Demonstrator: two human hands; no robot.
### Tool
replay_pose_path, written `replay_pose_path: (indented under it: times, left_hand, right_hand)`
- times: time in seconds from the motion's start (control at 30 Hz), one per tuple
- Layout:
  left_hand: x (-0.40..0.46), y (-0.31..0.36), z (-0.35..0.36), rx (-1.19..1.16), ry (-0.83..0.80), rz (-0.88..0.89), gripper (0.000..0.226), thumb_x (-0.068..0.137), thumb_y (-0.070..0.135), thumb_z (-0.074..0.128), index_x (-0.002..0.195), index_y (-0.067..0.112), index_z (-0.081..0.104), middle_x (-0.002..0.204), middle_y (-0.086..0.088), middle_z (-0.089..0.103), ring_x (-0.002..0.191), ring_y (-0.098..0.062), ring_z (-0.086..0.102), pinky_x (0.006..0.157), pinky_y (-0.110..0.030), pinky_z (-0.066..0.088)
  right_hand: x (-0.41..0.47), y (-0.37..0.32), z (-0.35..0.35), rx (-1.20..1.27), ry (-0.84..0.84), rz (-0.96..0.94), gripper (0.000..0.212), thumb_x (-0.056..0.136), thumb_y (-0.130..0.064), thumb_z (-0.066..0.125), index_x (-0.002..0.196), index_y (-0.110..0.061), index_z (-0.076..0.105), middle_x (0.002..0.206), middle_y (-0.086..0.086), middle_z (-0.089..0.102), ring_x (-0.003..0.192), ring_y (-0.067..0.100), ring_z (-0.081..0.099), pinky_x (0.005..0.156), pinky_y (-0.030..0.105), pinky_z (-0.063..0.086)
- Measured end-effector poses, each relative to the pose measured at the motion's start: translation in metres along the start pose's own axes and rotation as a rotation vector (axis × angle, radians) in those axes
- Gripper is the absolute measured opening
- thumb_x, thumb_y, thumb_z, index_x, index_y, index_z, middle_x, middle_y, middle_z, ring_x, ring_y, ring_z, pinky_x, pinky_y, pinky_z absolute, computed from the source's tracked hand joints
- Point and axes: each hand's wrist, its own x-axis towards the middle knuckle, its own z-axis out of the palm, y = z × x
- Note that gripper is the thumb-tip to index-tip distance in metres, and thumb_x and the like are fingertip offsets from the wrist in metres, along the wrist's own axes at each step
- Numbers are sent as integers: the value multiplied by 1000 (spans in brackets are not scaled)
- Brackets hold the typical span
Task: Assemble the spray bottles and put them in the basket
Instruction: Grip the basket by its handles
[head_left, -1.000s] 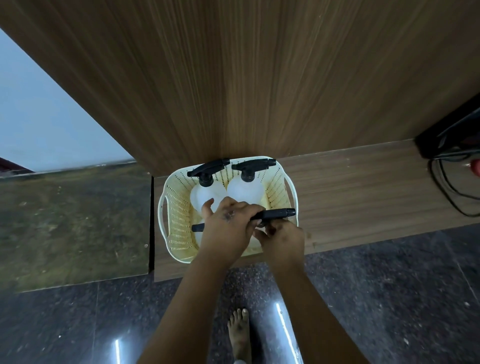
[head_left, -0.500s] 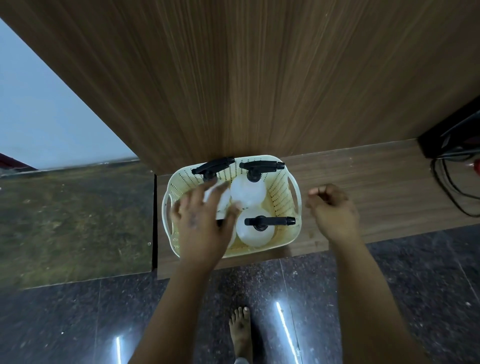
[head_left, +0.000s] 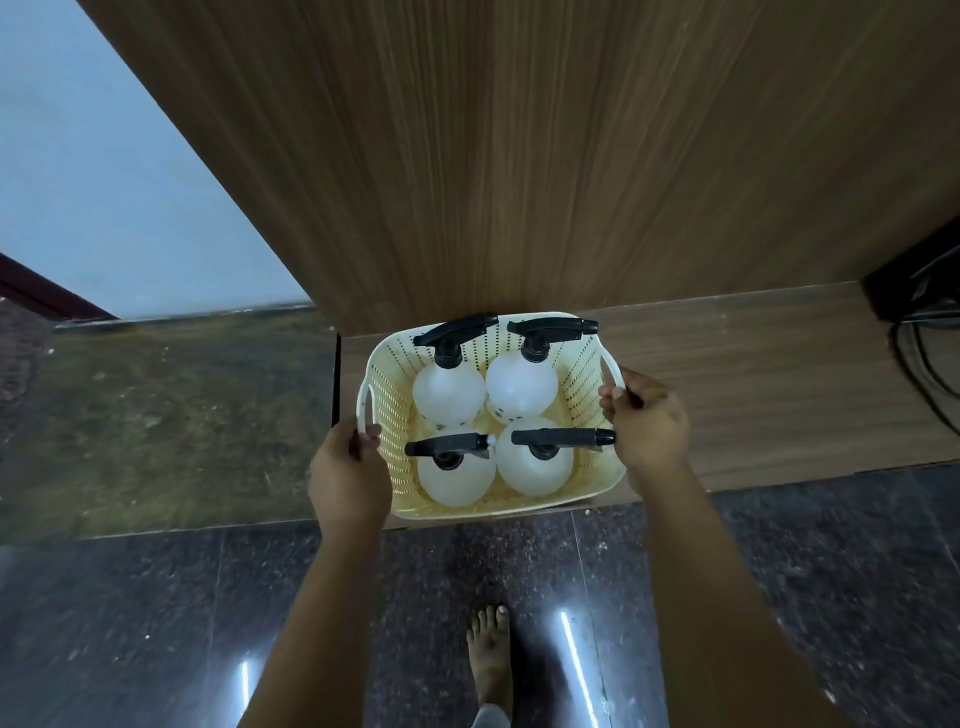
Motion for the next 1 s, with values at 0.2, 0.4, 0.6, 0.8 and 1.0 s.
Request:
replay_pose_path:
  times: [0.2, 0.4, 0.6, 0.8, 1.0]
  left_hand:
    - [-49, -26, -9, -8, -1, 60, 23, 91, 7, 48, 99, 15, 68, 85, 5, 65, 79, -22, 59, 67, -30, 40]
    - [-152, -80, -16, 4, -13, 87, 27, 93, 6, 44, 102, 15, 68, 86, 3, 68, 81, -21, 61, 72, -34, 48]
    - [-216, -146, -5, 24, -45, 18, 22, 92, 8, 50, 90, 22, 68, 75, 7, 63, 76, -21, 60, 65, -30, 41]
    - [-222, -211, 40, 176, -153, -96, 17, 90, 9, 49, 97, 16, 63, 85, -7, 67, 81, -33, 61, 67, -33, 39]
    - [-165, -253, 103, 227, -261, -150, 21, 93, 15, 48, 102, 4, 63, 91, -17, 67, 82, -32, 60, 68, -34, 42]
  right_hand:
    - [-51, 32, -43, -20, 1, -62, 26, 96, -7, 48, 112, -10, 68, 82, -4, 69, 78, 13, 66, 88, 35, 56]
    - [-112, 93, -96, -44, 10, -37, 24, 97, -5, 47, 105, -4, 70, 83, 2, 69, 78, 14, 67, 87, 34, 56]
    - [-158, 174, -137, -94, -24, 18, 23, 96, -8, 49, 88, -9, 70, 79, 4, 70, 82, 22, 70, 69, 16, 53]
    - [-159, 256, -114, -263, -71, 76, 22, 96, -15, 51, 100, -6, 71, 93, 9, 72, 90, 26, 67, 75, 21, 52]
    - [-101, 298, -60, -377, -106, 17, 28, 98, -17, 46, 113, -4, 67, 107, 22, 69, 96, 37, 64, 77, 35, 48]
